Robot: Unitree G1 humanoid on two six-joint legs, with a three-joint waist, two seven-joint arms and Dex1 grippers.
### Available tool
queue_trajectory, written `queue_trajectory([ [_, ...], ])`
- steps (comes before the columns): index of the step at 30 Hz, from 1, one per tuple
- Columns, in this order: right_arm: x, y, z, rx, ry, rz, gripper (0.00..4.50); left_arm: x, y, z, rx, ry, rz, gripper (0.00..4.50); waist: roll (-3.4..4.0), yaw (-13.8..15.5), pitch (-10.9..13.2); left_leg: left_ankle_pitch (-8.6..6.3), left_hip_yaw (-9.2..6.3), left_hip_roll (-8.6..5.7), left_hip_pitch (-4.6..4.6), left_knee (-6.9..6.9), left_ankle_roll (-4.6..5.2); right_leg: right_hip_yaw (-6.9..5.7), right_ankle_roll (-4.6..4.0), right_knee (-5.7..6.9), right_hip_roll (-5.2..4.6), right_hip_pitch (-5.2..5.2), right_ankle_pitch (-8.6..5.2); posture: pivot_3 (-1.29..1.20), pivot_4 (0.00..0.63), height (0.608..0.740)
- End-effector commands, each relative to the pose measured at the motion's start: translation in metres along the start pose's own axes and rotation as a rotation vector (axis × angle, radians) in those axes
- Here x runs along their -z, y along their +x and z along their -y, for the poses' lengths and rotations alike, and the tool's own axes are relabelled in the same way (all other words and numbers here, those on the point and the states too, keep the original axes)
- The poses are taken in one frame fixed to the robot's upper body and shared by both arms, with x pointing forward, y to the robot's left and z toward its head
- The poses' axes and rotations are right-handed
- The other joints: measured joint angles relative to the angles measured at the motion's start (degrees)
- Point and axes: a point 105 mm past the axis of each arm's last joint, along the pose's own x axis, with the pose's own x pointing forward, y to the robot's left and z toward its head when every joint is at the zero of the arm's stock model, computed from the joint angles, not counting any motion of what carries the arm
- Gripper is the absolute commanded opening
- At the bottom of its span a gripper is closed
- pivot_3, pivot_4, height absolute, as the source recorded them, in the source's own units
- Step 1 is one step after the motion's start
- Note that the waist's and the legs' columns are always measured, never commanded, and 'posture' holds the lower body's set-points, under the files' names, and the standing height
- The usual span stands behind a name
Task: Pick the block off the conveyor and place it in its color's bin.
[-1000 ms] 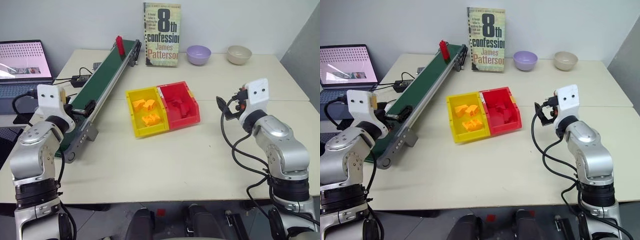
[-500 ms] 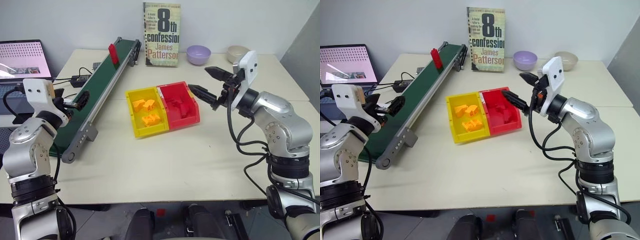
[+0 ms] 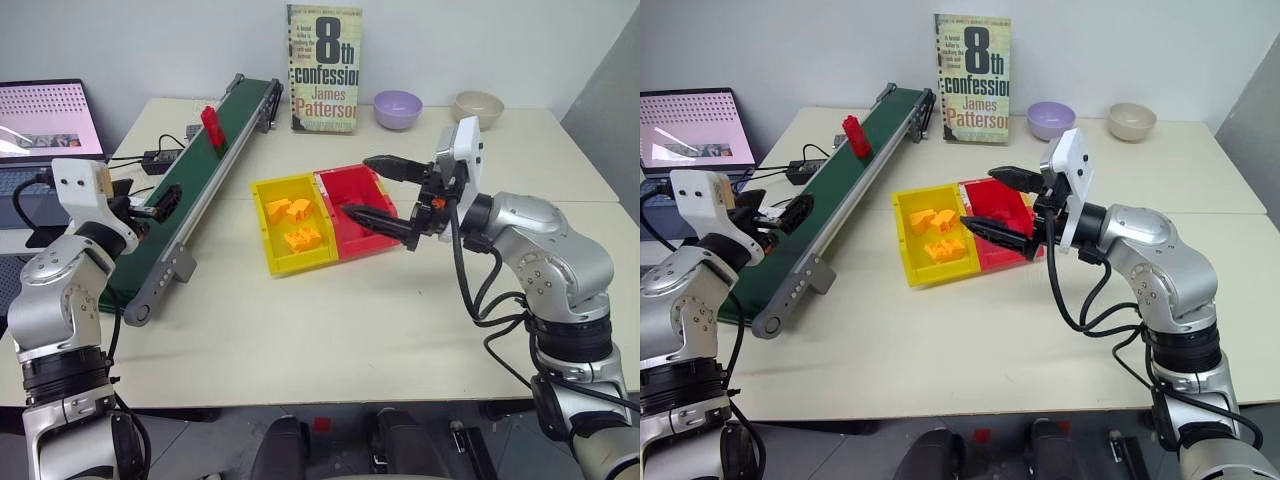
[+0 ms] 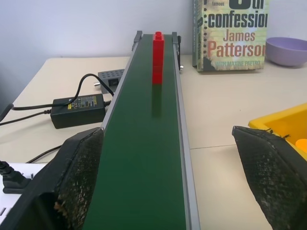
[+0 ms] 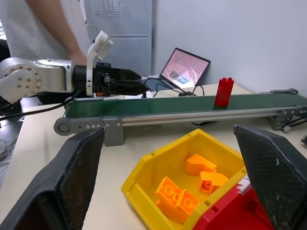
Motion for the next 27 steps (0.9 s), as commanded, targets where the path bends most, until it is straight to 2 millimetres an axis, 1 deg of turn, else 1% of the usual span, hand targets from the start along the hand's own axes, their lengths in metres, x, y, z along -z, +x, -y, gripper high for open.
queue_trajectory([
  [1, -0.0122, -0.0005, -0.0083, -0.034, -0.032, 0.035, 4.50, -0.0194, -0.0006, -0.0017, 0.004, 0.042, 0.055, 4.43, 0.00, 0.0, 0.0, 0.00, 0.00, 0.00, 0.00, 0.00, 0.00, 0.00, 0.00, 0.00, 0.00, 0.00, 0.00, 0.00, 0.150, 0.740],
  [8, -0.0140, -0.0009, -0.0094, -0.034, -0.029, 0.043, 4.50, -0.0195, 0.0012, -0.0008, 0.011, 0.052, 0.054, 4.43, 0.00, 0.0, 0.0, 0.00, 0.01, 0.00, 0.00, 0.00, 0.00, 0.00, 0.00, 0.00, 0.00, 0.00, 0.00, 0.00, 0.150, 0.740],
  [17, -0.0114, -0.0026, -0.0151, -0.052, -0.026, 0.027, 4.50, -0.0188, 0.0032, -0.0007, 0.011, 0.055, 0.050, 4.43, 0.00, 0.0, 0.0, 0.00, 0.00, 0.00, 0.00, 0.00, 0.00, 0.01, 0.00, 0.00, 0.00, 0.00, 0.00, 0.00, 0.150, 0.740],
  [27, -0.0118, -0.0030, -0.0161, -0.048, -0.015, 0.023, 4.50, -0.0178, 0.0023, -0.0045, -0.005, 0.063, 0.046, 4.43, 0.00, 0.0, 0.0, 0.00, 0.00, 0.00, 0.00, 0.00, 0.00, 0.00, 0.00, 0.00, 0.00, 0.00, 0.00, 0.00, 0.150, 0.740],
])
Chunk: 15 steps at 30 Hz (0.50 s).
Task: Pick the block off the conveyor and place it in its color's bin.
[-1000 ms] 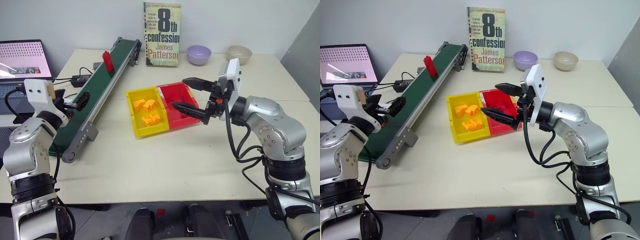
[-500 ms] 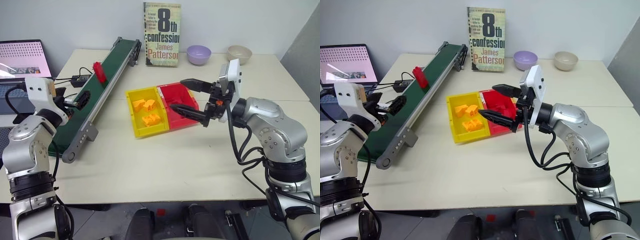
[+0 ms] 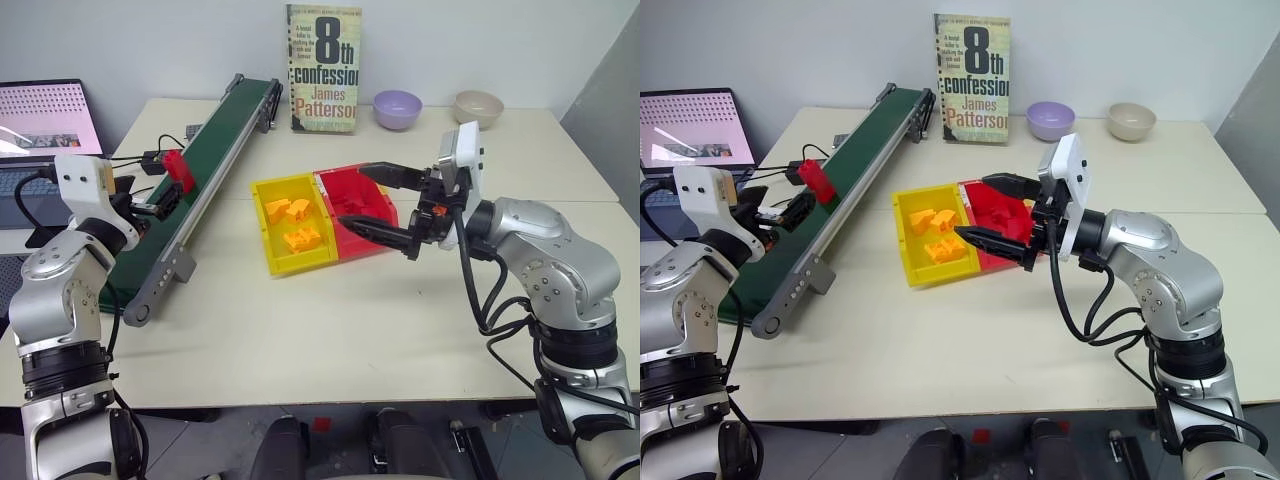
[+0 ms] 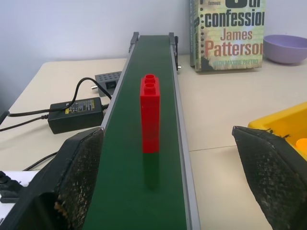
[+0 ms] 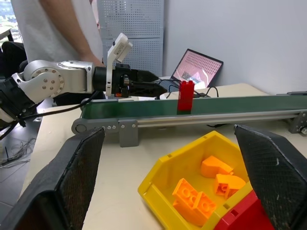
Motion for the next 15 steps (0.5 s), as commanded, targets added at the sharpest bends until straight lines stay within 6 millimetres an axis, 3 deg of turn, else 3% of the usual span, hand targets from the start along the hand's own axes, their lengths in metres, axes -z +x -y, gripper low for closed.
queue_trajectory([
  [1, -0.009, -0.002, -0.004, -0.006, -0.034, 0.018, 4.50, -0.018, -0.002, -0.006, -0.022, 0.051, 0.047, 4.43, 0.00, 0.0, 0.0, 0.00, 0.00, 0.00, 0.00, 0.00, 0.00, 0.00, 0.00, 0.00, 0.00, 0.00, 0.00, 0.00, 0.150, 0.740],
  [5, -0.010, -0.002, -0.004, -0.004, -0.032, 0.020, 4.50, -0.015, -0.006, -0.011, -0.046, 0.049, 0.043, 3.98, 0.00, 0.0, 0.0, 0.00, 0.00, 0.00, 0.00, 0.00, 0.00, 0.00, 0.00, 0.00, 0.00, 0.00, 0.00, 0.00, 0.150, 0.740],
  [15, -0.012, 0.000, -0.004, -0.002, -0.024, 0.030, 4.50, -0.002, -0.020, -0.017, -0.066, 0.042, -0.008, 2.10, 0.00, 0.0, 0.0, 0.00, 0.01, 0.03, 0.00, 0.00, 0.00, 0.01, 0.00, 0.00, -0.05, -0.02, 0.00, 0.00, 0.150, 0.740],
])
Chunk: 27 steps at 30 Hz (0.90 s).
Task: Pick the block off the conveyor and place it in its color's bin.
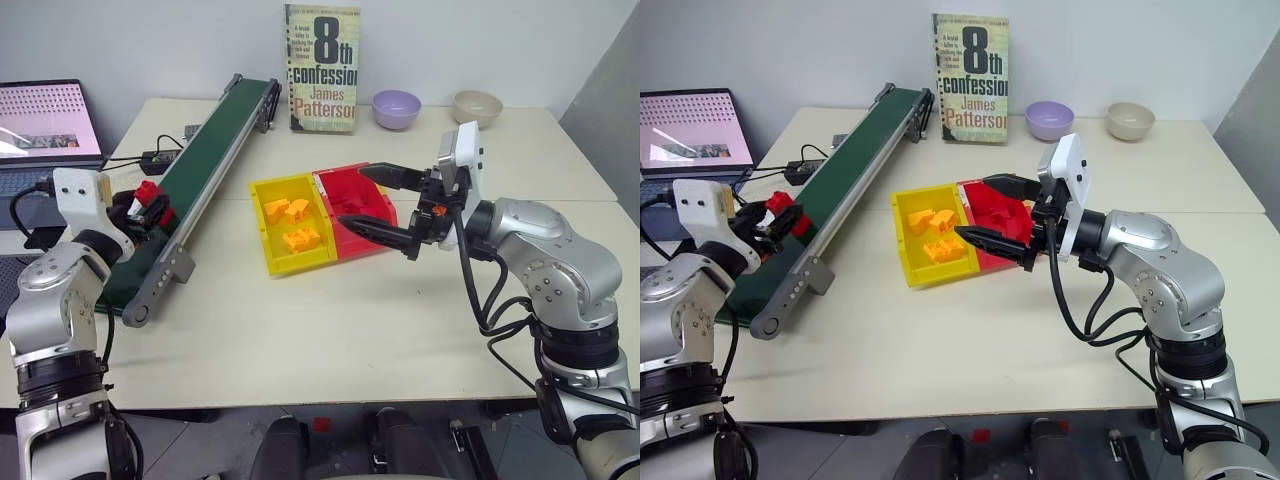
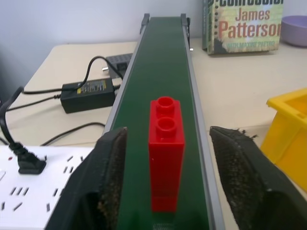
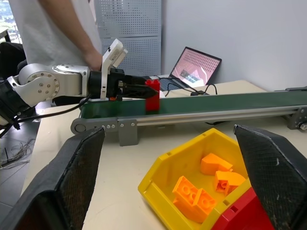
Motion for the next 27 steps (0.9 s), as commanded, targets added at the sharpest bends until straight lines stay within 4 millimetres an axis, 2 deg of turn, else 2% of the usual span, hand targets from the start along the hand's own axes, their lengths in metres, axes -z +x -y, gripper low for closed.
queue_trajectory([
  [1, -0.013, 0.000, -0.005, -0.017, -0.034, 0.039, 4.50, -0.018, -0.014, -0.008, -0.030, 0.027, 0.044, 1.90, 0.00, 0.0, 0.0, 0.00, 0.01, 0.00, 0.00, 0.00, 0.00, 0.01, 0.00, 0.00, -0.02, 0.00, 0.00, 0.00, 0.150, 0.740],
  [8, -0.015, 0.002, -0.002, -0.024, -0.032, 0.047, 4.50, -0.017, -0.030, -0.011, -0.057, 0.023, 0.025, 0.53, 0.00, 0.0, 0.0, 0.00, 0.00, 0.03, 0.00, -0.01, 0.00, 0.00, 0.00, -0.02, -0.10, -0.01, 0.00, 0.00, 0.150, 0.740],
  [12, -0.013, 0.002, 0.000, -0.018, -0.029, 0.046, 4.50, -0.024, -0.035, -0.012, -0.059, 0.034, 0.029, 0.53, 0.00, 0.0, 0.0, 0.00, -0.01, 0.03, 0.01, 0.00, 0.00, -0.01, -0.02, -0.01, -0.09, 0.00, -0.01, 0.00, 0.150, 0.740],
  [17, -0.010, 0.001, 0.001, 0.004, -0.032, 0.038, 4.50, -0.036, -0.029, -0.005, -0.010, 0.050, 0.038, 0.53, 0.00, 0.0, 0.0, 0.00, 0.00, 0.01, 0.00, 0.00, 0.00, -0.01, -0.02, -0.02, -0.05, 0.00, -0.01, 0.00, 0.150, 0.740],
  [19, 0.003, -0.009, 0.013, 0.129, -0.101, -0.047, 4.50, -0.067, -0.010, 0.028, 0.143, 0.005, 0.090, 0.53, -0.06, 0.5, 0.0, 0.00, 0.02, 0.00, 0.00, 0.00, 0.00, 0.00, -0.02, -0.02, -0.05, 0.00, -0.01, 0.00, 0.150, 0.740],
  [21, 0.009, -0.022, 0.024, 0.274, -0.116, -0.085, 4.50, -0.096, 0.009, 0.075, 0.361, 0.044, 0.124, 0.53, -0.20, 1.5, -0.1, 0.01, -0.16, -0.07, -0.17, 0.10, -0.02, -0.22, -0.02, -0.06, 0.00, 0.02, -0.02, 0.00, 0.150, 0.740],
  [27, 0.020, -0.042, 0.030, 0.440, -0.155, -0.161, 4.50, -0.116, 0.035, 0.143, 0.672, 0.110, 0.135, 0.53, -0.14, 0.9, 0.0, 0.00, 0.14, -0.24, -0.03, 0.08, 0.00, 0.11, 0.01, -0.14, -0.03, 0.12, -0.01, 0.00, 0.150, 0.740],
])
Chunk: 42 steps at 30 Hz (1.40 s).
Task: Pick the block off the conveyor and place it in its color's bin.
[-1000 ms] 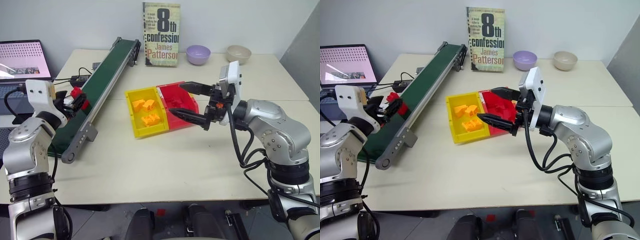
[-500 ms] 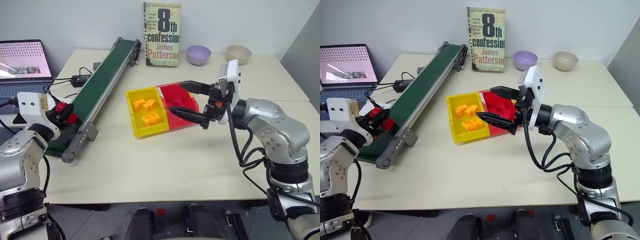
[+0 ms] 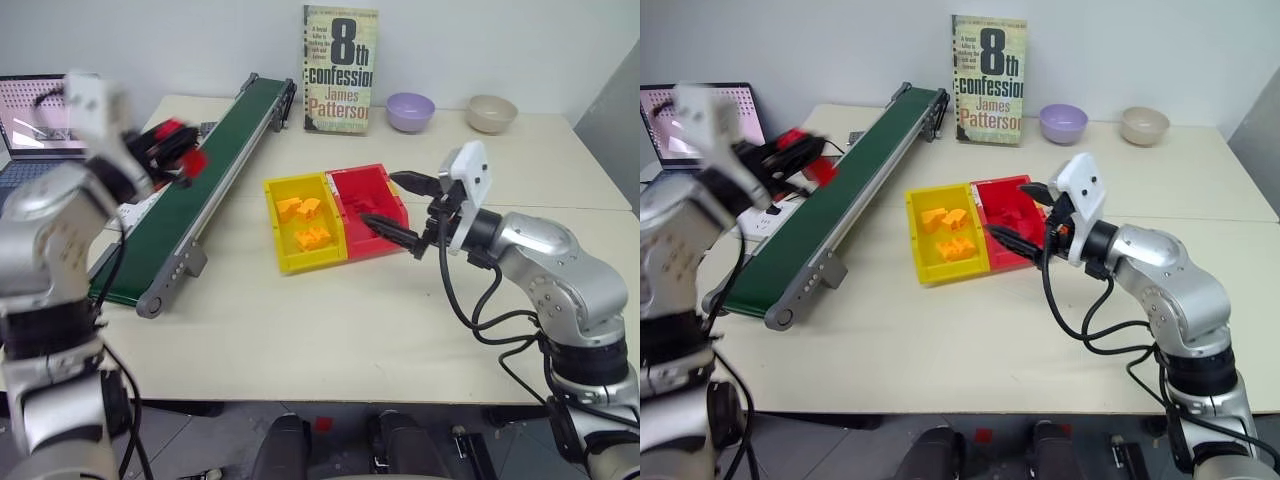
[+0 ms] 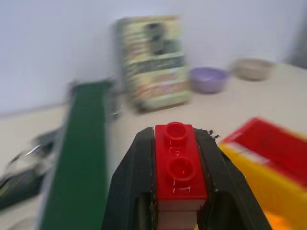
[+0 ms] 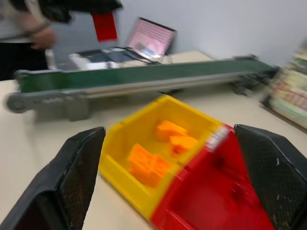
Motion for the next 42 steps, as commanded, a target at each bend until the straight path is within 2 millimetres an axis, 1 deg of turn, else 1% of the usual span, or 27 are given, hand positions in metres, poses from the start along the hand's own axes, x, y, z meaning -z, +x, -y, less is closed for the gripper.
queue_trajectory([
  [1, -0.006, -0.017, 0.009, 0.124, -0.074, -0.011, 4.50, 0.002, 0.039, 0.033, 0.217, 0.010, -0.008, 0.53, 0.00, -0.4, 0.0, 0.00, -0.04, -0.01, -0.01, -0.02, 0.00, -0.04, 0.00, 0.00, 0.01, -0.01, 0.00, 0.00, 0.150, 0.740],
  [4, 0.000, -0.026, 0.006, 0.174, -0.063, -0.045, 4.50, 0.010, 0.063, 0.056, 0.361, 0.038, -0.024, 0.53, 0.00, -0.8, 0.0, 0.00, -0.07, -0.03, -0.04, -0.05, 0.00, -0.12, -0.01, 0.01, 0.20, -0.05, -0.01, 0.00, 0.150, 0.740],
  [6, 0.005, -0.031, -0.002, 0.183, -0.047, -0.069, 4.50, 0.021, 0.077, 0.066, 0.420, 0.059, -0.038, 0.53, 0.01, -1.0, 0.0, 0.00, -0.08, -0.02, -0.05, -0.07, 0.00, -0.09, -0.02, 0.05, 0.33, -0.15, -0.02, 0.00, 0.150, 0.740],
  [8, 0.008, -0.033, -0.013, 0.172, -0.038, -0.085, 4.50, 0.028, 0.090, 0.073, 0.456, 0.043, -0.034, 0.53, 0.01, -1.1, 0.0, 0.00, -0.12, 0.06, -0.06, -0.11, 0.00, -0.09, -0.06, 0.09, 0.47, -0.20, -0.04, 0.00, 0.150, 0.740],
  [10, 0.011, -0.034, -0.018, 0.178, -0.023, -0.098, 4.50, 0.032, 0.100, 0.078, 0.482, 0.033, -0.023, 0.53, 0.02, -1.2, 0.0, 0.00, -0.15, 0.11, -0.05, -0.11, 0.01, -0.14, -0.09, 0.13, 0.57, -0.21, -0.06, 0.00, 0.150, 0.740],
  [13, 0.012, -0.037, -0.021, 0.207, -0.013, -0.109, 4.50, 0.033, 0.117, 0.080, 0.459, 0.030, 0.008, 0.53, 0.03, -1.3, 0.0, 0.00, -0.18, 0.15, -0.05, -0.10, 0.01, -0.07, -0.09, 0.12, 0.65, -0.23, -0.06, 0.00, 0.150, 0.740],
  [16, 0.011, -0.039, -0.021, 0.245, -0.007, -0.109, 4.50, 0.028, 0.133, 0.087, 0.440, -0.009, 0.060, 0.53, 0.03, -1.1, 0.0, 0.00, -0.12, 0.13, -0.06, -0.07, 0.01, 0.02, -0.07, 0.08, 0.63, -0.22, -0.06, 0.00, 0.150, 0.740],
  [18, 0.010, -0.041, -0.021, 0.259, -0.010, -0.112, 4.50, 0.032, 0.137, 0.091, 0.446, -0.008, 0.062, 1.24, 0.02, -0.7, 0.0, 0.00, -0.16, 0.08, -0.15, -0.03, 0.01, -0.09, -0.07, 0.06, 0.59, -0.22, -0.06, 0.00, 0.150, 0.740],
  [19, 0.010, -0.042, -0.021, 0.265, -0.011, -0.114, 4.50, 0.033, 0.137, 0.092, 0.451, -0.006, 0.061, 1.33, 0.02, -0.8, 0.0, 0.00, -0.16, 0.07, -0.17, -0.03, 0.01, -0.10, -0.07, 0.04, 0.57, -0.22, -0.06, 0.00, 0.150, 0.740],
  [21, 0.010, -0.044, -0.020, 0.276, -0.012, -0.118, 4.50, 0.034, 0.138, 0.092, 0.453, -0.014, 0.069, 1.78, 0.02, -0.8, 0.0, -0.01, -0.16, 0.05, -0.20, -0.03, 0.02, -0.07, -0.07, 0.00, 0.55, -0.22, -0.06, 0.00, 0.150, 0.740],
  [22, 0.010, -0.045, -0.019, 0.280, -0.012, -0.120, 4.50, 0.034, 0.138, 0.092, 0.449, -0.022, 0.075, 1.91, 0.02, -0.9, 0.0, -0.01, -0.16, 0.04, -0.21, -0.03, 0.02, -0.07, -0.07, 0.00, 0.53, -0.23, -0.06, 0.00, 0.150, 0.740],
  [23, 0.010, -0.046, -0.019, 0.282, -0.011, -0.122, 4.50, 0.034, 0.138, 0.091, 0.447, -0.029, 0.080, 2.22, 0.02, -1.0, 0.0, -0.01, -0.15, 0.04, -0.22, -0.03, 0.02, -0.07, -0.07, -0.01, 0.52, -0.24, -0.06, 0.00, 0.150, 0.740],
  [24, 0.010, -0.047, -0.018, 0.283, -0.010, -0.124, 4.50, 0.033, 0.139, 0.091, 0.447, -0.033, 0.084, 2.30, 0.02, -1.1, 0.0, -0.01, -0.15, 0.04, -0.24, -0.03, 0.02, -0.06, -0.07, 0.01, 0.52, -0.28, -0.06, 0.00, 0.150, 0.740],
  [25, 0.010, -0.047, -0.018, 0.283, -0.009, -0.125, 4.50, 0.033, 0.139, 0.091, 0.447, -0.034, 0.085, 2.63, 0.02, -1.1, 0.0, -0.01, -0.15, 0.05, -0.25, -0.03, 0.02, -0.07, -0.07, 0.02, 0.53, -0.31, -0.06, 0.00, 0.150, 0.740],
  [26, 0.010, -0.047, -0.018, 0.283, -0.008, -0.126, 4.50, 0.033, 0.139, 0.091, 0.447, -0.033, 0.086, 2.80, 0.02, -1.1, 0.0, -0.01, -0.18, 0.06, -0.25, -0.03, 0.02, -0.09, -0.07, 0.03, 0.53, -0.31, -0.06, 0.00, 0.150, 0.740],
  [29, 0.012, -0.041, -0.016, 0.260, -0.005, -0.127, 4.50, 0.032, 0.134, 0.081, 0.420, -0.025, 0.091, 3.53, 0.03, -1.0, 0.0, 0.00, -0.21, 0.08, -0.25, -0.03, 0.02, -0.15, -0.07, 0.06, 0.55, -0.31, -0.06, 0.00, 0.150, 0.740],
  [30, 0.012, -0.040, -0.016, 0.255, -0.006, -0.127, 4.50, 0.032, 0.133, 0.078, 0.415, -0.019, 0.091, 3.71, 0.02, -1.1, 0.0, 0.00, -0.22, 0.08, -0.25, -0.04, 0.02, -0.14, -0.07, 0.07, 0.56, -0.31, -0.06, 0.00, 0.150, 0.740],
  [31, 0.012, -0.039, -0.015, 0.250, -0.008, -0.127, 4.50, 0.032, 0.131, 0.075, 0.410, -0.012, 0.086, 4.06, 0.02, -1.1, 0.0, 0.00, -0.21, 0.07, -0.23, -0.03, 0.02, -0.12, -0.07, 0.08, 0.56, -0.30, -0.06, 0.00, 0.150, 0.740],
  [32, 0.012, -0.039, -0.015, 0.246, -0.012, -0.129, 4.50, 0.032, 0.128, 0.072, 0.409, -0.007, 0.083, 4.17, 0.03, -1.1, 0.0, 0.00, -0.20, 0.07, -0.23, -0.03, 0.02, -0.11, -0.07, 0.08, 0.56, -0.30, -0.06, 0.00, 0.150, 0.740],
  [33, 0.012, -0.039, -0.014, 0.243, -0.018, -0.132, 4.50, 0.033, 0.124, 0.068, 0.409, 0.000, 0.078, 4.43, 0.02, -1.1, 0.0, 0.00, -0.21, 0.07, -0.23, -0.03, 0.02, -0.11, -0.07, 0.09, 0.55, -0.30, -0.06, 0.00, 0.150, 0.740],
  [34, 0.013, -0.039, -0.013, 0.239, -0.026, -0.137, 4.50, 0.035, 0.119, 0.064, 0.412, 0.007, 0.068, 4.48, 0.03, -1.1, 0.0, 0.00, -0.21, 0.07, -0.24, -0.03, 0.02, -0.12, -0.07, 0.08, 0.55, -0.31, -0.06, 0.00, 0.150, 0.740],
  [35, 0.012, -0.039, -0.011, 0.229, -0.032, -0.140, 4.50, 0.039, 0.110, 0.059, 0.426, 0.012, 0.042, 4.48, 0.03, -1.2, 0.0, 0.00, -0.20, 0.07, -0.23, -0.03, 0.02, -0.11, -0.07, 0.08, 0.55, -0.31, -0.06, 0.00, 0.150, 0.740],
  [36, 0.011, -0.038, -0.010, 0.216, -0.034, -0.142, 4.50, 0.045, 0.100, 0.056, 0.445, 0.022, 0.006, 4.48, 0.03, -1.4, 0.0, 0.00, -0.19, 0.08, -0.23, -0.03, 0.02, -0.09, -0.07, 0.08, 0.55, -0.31, -0.06, 0.00, 0.150, 0.740],
  [39, 0.007, -0.036, -0.001, 0.177, -0.042, -0.138, 4.50, 0.057, 0.067, 0.054, 0.502, 0.064, -0.093, 4.48, 0.05, -2.5, 0.0, -0.01, -0.16, 0.13, -0.12, -0.09, 0.02, -0.03, -0.07, 0.14, 0.55, -0.28, -0.06, 0.00, 0.150, 0.740],
  [42, 0.001, -0.034, 0.008, 0.122, -0.074, -0.141, 4.50, 0.056, 0.029, 0.050, 0.509, 0.101, -0.158, 4.48, 0.09, -2.6, 0.0, 0.00, -0.21, 0.20, -0.11, -0.08, 0.01, -0.08, -0.08, 0.22, 0.55, -0.30, -0.06, 0.00, 0.150, 0.740],
])
